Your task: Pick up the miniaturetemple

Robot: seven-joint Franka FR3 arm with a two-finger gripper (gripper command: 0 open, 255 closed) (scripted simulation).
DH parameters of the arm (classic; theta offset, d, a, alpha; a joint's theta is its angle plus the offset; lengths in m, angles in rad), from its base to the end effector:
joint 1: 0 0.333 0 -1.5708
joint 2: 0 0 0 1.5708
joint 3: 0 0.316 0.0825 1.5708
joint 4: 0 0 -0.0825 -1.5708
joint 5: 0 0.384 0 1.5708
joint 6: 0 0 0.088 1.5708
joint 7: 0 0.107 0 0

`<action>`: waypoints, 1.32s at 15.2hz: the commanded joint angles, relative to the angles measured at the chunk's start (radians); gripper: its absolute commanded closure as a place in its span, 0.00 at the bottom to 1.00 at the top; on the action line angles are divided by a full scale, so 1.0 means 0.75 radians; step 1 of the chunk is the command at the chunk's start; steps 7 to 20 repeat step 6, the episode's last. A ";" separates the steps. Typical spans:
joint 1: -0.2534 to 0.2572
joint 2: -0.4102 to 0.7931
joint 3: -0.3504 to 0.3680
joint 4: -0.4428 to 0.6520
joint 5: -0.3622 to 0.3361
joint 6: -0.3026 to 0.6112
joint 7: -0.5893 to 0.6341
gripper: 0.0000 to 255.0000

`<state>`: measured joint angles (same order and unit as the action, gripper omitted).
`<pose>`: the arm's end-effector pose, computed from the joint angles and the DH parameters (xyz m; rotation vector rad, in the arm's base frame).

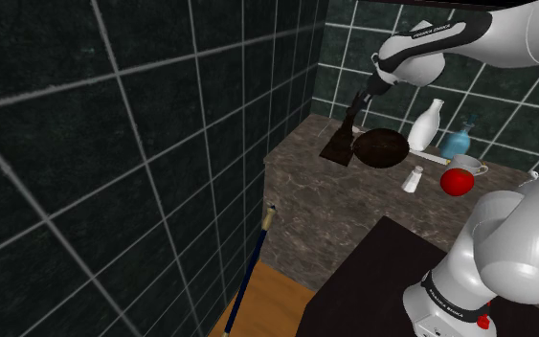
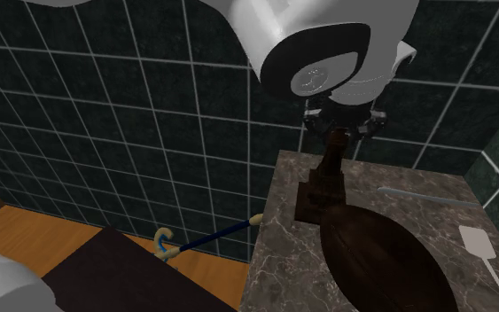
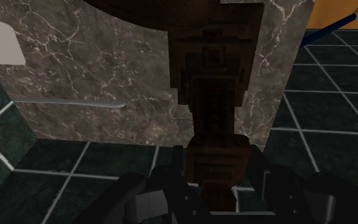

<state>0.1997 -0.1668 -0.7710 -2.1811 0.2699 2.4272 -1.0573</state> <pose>0.4495 -0.3036 0.4795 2.9871 0.4494 0.7396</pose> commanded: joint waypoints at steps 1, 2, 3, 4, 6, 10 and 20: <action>-0.010 -0.027 0.015 0.016 -0.037 -0.030 0.034 1.00; -0.013 -0.034 0.019 0.028 -0.048 -0.046 0.045 1.00; -0.016 -0.040 0.024 0.040 -0.058 -0.062 0.056 1.00; -0.019 -0.046 0.028 0.053 -0.068 -0.078 0.066 1.00; -0.019 -0.047 0.029 0.054 -0.069 -0.080 0.068 1.00; -0.019 -0.047 0.029 0.054 -0.069 -0.080 0.068 1.00; -0.019 -0.047 0.029 0.054 -0.069 -0.080 0.068 1.00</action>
